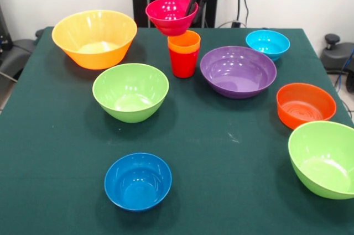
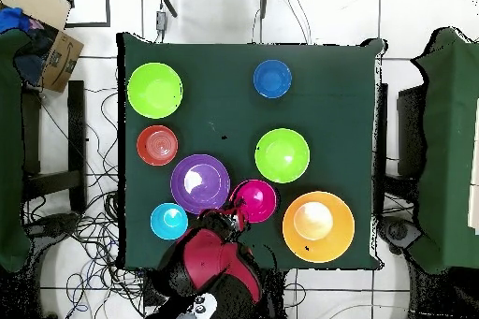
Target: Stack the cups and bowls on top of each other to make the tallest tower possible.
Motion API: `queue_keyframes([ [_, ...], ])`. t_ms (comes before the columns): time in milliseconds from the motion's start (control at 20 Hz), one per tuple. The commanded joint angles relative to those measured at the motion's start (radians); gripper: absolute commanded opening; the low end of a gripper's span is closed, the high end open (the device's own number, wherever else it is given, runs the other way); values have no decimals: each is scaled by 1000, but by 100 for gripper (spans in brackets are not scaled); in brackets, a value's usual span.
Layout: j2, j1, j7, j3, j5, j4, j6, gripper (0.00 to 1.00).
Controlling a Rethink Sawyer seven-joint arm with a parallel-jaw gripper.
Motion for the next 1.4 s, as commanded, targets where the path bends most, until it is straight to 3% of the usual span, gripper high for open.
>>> queue_keyframes([
  [50,-3,-3,153,152,26,49,77,0],
  [650,25,22,162,122,36,49,51,0],
  [1400,45,7,192,144,35,63,-21,0],
])
